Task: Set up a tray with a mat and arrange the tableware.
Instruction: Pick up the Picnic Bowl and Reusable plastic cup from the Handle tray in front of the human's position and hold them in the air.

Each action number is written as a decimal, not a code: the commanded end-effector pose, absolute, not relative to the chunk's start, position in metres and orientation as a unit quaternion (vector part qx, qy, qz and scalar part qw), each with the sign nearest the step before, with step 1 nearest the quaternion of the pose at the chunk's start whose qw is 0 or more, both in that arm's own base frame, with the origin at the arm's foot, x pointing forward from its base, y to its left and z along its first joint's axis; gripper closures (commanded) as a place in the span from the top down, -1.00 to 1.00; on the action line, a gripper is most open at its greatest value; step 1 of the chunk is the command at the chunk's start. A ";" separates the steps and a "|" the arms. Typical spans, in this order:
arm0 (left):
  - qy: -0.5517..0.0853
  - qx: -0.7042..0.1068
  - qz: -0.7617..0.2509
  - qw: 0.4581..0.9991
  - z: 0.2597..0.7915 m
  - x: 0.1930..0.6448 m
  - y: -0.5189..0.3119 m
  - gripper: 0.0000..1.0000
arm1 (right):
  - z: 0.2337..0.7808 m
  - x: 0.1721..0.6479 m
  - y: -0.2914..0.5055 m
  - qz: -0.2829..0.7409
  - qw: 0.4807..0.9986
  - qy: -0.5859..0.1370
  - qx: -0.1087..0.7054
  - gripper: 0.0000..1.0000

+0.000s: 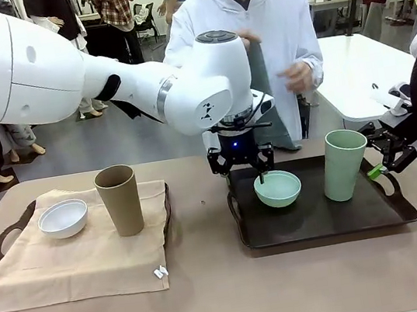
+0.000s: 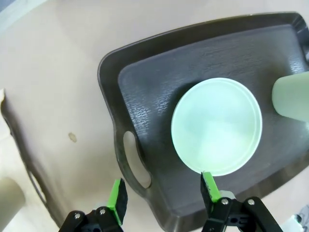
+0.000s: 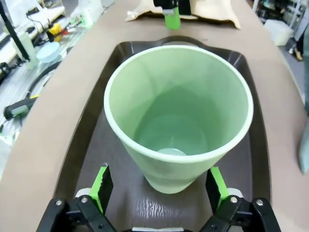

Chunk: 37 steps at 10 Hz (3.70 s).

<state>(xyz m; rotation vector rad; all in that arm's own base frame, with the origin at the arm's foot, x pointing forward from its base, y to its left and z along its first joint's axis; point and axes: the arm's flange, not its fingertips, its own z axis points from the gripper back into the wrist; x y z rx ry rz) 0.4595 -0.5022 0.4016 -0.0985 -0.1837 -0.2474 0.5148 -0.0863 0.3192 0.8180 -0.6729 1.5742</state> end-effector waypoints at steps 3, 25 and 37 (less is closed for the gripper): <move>-0.092 -0.049 -0.122 0.987 0.402 0.460 -0.502 0.61 | 0.319 0.515 -0.087 0.674 0.583 -0.289 0.350 1.00; -0.020 -0.016 0.012 1.000 0.354 0.520 -0.555 -0.50 | 0.284 0.519 -0.030 0.686 0.545 -0.302 0.376 -0.17; -0.014 -0.019 -0.045 0.999 0.421 0.477 -0.537 -1.00 | 0.371 0.489 -0.056 0.663 0.559 -0.307 0.392 -1.00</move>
